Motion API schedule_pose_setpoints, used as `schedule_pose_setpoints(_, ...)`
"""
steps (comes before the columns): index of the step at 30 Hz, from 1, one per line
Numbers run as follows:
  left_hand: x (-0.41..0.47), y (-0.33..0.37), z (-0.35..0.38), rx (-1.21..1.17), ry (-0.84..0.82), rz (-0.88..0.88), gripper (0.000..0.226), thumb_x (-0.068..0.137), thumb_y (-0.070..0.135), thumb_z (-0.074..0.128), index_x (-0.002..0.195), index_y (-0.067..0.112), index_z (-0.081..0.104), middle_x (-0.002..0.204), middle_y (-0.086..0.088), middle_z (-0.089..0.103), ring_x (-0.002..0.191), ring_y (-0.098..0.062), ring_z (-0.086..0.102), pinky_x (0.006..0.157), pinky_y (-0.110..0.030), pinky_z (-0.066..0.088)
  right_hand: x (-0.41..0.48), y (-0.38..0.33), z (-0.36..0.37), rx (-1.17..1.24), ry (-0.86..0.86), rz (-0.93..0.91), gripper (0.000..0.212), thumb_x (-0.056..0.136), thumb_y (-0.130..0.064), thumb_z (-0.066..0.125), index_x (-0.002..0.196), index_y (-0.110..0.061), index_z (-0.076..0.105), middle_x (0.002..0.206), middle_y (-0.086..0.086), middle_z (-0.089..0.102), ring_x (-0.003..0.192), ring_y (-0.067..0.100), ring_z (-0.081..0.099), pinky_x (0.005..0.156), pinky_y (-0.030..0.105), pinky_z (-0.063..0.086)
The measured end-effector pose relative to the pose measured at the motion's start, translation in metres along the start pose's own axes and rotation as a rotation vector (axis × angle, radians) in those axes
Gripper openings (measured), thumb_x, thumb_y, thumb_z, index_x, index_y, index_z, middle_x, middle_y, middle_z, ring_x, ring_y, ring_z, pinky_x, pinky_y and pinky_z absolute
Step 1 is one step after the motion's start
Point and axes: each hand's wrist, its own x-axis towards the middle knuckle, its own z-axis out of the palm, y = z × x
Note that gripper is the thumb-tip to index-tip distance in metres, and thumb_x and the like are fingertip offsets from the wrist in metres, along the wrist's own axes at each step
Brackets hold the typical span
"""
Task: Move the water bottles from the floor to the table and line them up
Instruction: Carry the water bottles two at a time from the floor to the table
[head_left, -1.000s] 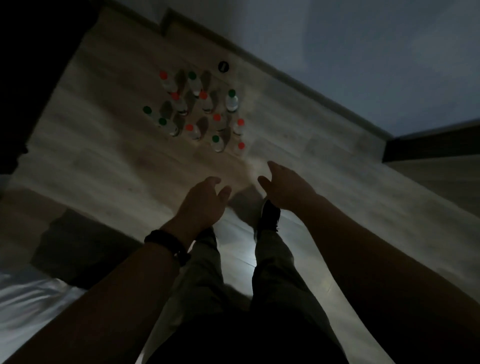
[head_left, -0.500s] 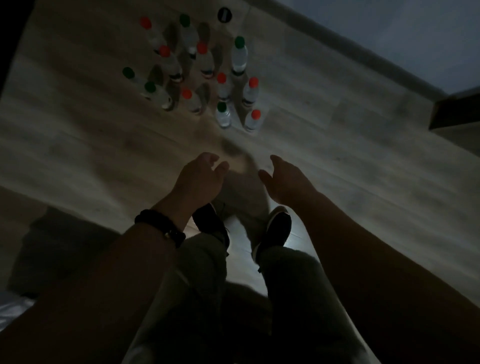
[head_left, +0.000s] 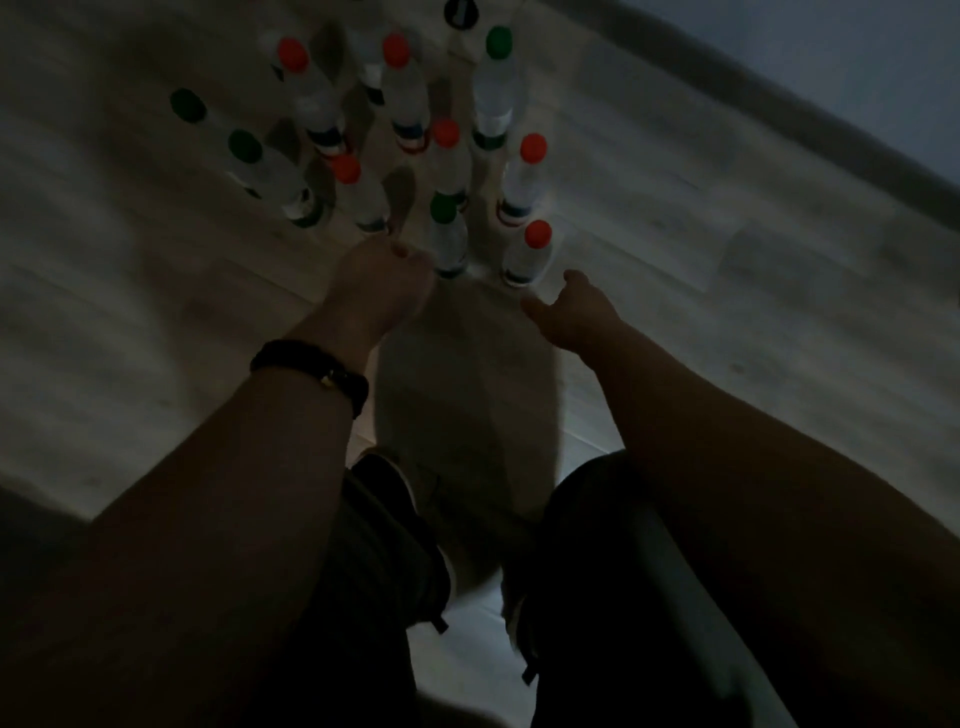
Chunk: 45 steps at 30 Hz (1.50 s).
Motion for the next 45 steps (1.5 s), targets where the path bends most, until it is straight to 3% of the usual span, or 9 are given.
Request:
schedule_pose_setpoints(4, 0.051, -0.001, -0.004, 0.159, -0.035, 0.083, 0.056, 0.099, 0.045, 0.06, 0.136, 0.003, 0.056, 0.131, -0.016, 0.063, 0.115, -0.033, 0.059, 0.092, -0.04, 0.046, 0.052, 0.001, 0.015, 0.239, -0.019, 0.033, 0.094, 0.087, -0.042, 0.078, 0.157, -0.011, 0.026, 0.159, 0.019, 0.038, 0.142, 0.035, 0.043, 0.114, 0.051, 0.042)
schedule_pose_setpoints(8, 0.088, 0.005, -0.001, 0.333, -0.088, 0.157, 0.078, 0.091, 0.049, 0.071, 0.147, 0.003, 0.044, 0.143, -0.019, 0.054, 0.126, -0.036, 0.054, 0.098, -0.04, 0.046, 0.091, 0.006, 0.019, 0.362, -0.024, 0.039, 0.119, 0.081, -0.051, 0.081, 0.163, -0.018, 0.002, 0.17, 0.014, 0.015, 0.155, 0.036, 0.018, 0.122, 0.056, 0.027)
schedule_pose_setpoints(12, 0.114, 0.01, 0.006, 0.406, -0.175, 0.189, 0.092, 0.082, 0.057, 0.076, 0.154, 0.015, 0.036, 0.151, -0.01, 0.048, 0.13, -0.032, 0.051, 0.106, -0.046, 0.046, 0.113, 0.012, 0.015, 0.218, -0.03, -0.25, 0.094, 0.09, -0.045, 0.074, 0.161, -0.014, 0.02, 0.155, 0.007, 0.046, 0.141, 0.023, 0.045, 0.117, 0.039, 0.039)
schedule_pose_setpoints(14, 0.125, 0.013, 0.009, 0.415, -0.179, 0.204, 0.089, 0.08, 0.056, 0.079, 0.15, 0.015, 0.041, 0.148, -0.009, 0.051, 0.128, -0.031, 0.052, 0.105, -0.048, 0.047, 0.117, 0.012, 0.015, 0.135, 0.037, -0.364, 0.06, 0.096, -0.044, 0.066, 0.145, -0.015, 0.047, 0.118, -0.01, 0.062, 0.109, 0.011, 0.059, 0.087, 0.008, 0.046)
schedule_pose_setpoints(16, 0.132, 0.017, 0.012, 0.42, -0.176, 0.221, 0.084, 0.078, 0.054, 0.081, 0.146, 0.017, 0.047, 0.144, -0.007, 0.054, 0.124, -0.029, 0.054, 0.103, -0.046, 0.048, 0.12, 0.01, 0.014, 0.117, 0.026, -0.39, 0.038, 0.099, -0.048, 0.06, 0.129, -0.024, 0.056, 0.098, -0.023, 0.059, 0.094, 0.003, 0.062, 0.069, 0.005, 0.038)
schedule_pose_setpoints(22, 0.139, 0.018, 0.014, 0.415, -0.156, 0.255, 0.081, 0.077, 0.043, 0.086, 0.144, 0.018, 0.048, 0.141, -0.007, 0.056, 0.114, -0.026, 0.056, 0.09, -0.039, 0.047, 0.124, 0.009, 0.001, 0.186, 0.014, -0.417, 0.028, 0.098, -0.04, 0.064, 0.12, -0.024, 0.064, 0.101, -0.014, 0.064, 0.092, -0.004, 0.06, 0.087, 0.02, 0.046)
schedule_pose_setpoints(30, 0.135, 0.009, 0.018, 0.406, -0.213, 0.444, 0.072, 0.086, 0.039, 0.079, 0.147, 0.017, 0.048, 0.146, -0.005, 0.053, 0.133, -0.027, 0.049, 0.096, -0.026, 0.034, 0.098, -0.024, -0.027, 0.383, 0.091, -0.504, 0.032, 0.092, -0.055, 0.065, 0.098, -0.023, 0.069, 0.087, -0.005, 0.071, 0.084, 0.009, 0.068, 0.08, 0.03, 0.055)
schedule_pose_setpoints(39, 0.148, 0.002, 0.042, 0.263, -0.21, 0.504, 0.062, 0.094, 0.039, 0.069, 0.147, 0.014, 0.049, 0.146, -0.007, 0.054, 0.137, -0.026, 0.048, 0.115, -0.044, 0.038, 0.088, -0.021, -0.02, 0.503, 0.124, -0.42, 0.021, 0.093, -0.037, 0.069, 0.082, -0.019, 0.065, 0.071, -0.004, 0.067, 0.065, 0.006, 0.067, 0.059, 0.018, 0.053)
schedule_pose_setpoints(45, 0.139, 0.007, 0.042, 0.276, -0.026, 0.628, 0.036, 0.1, 0.035, 0.063, 0.119, 0.005, 0.066, 0.11, -0.008, 0.068, 0.107, -0.024, 0.061, 0.098, -0.04, 0.049, 0.075, -0.023, -0.024, 0.519, 0.108, -0.401, 0.022, 0.094, -0.027, 0.067, 0.096, -0.005, 0.068, 0.086, 0.017, 0.071, 0.07, 0.012, 0.068, 0.063, 0.024, 0.056)
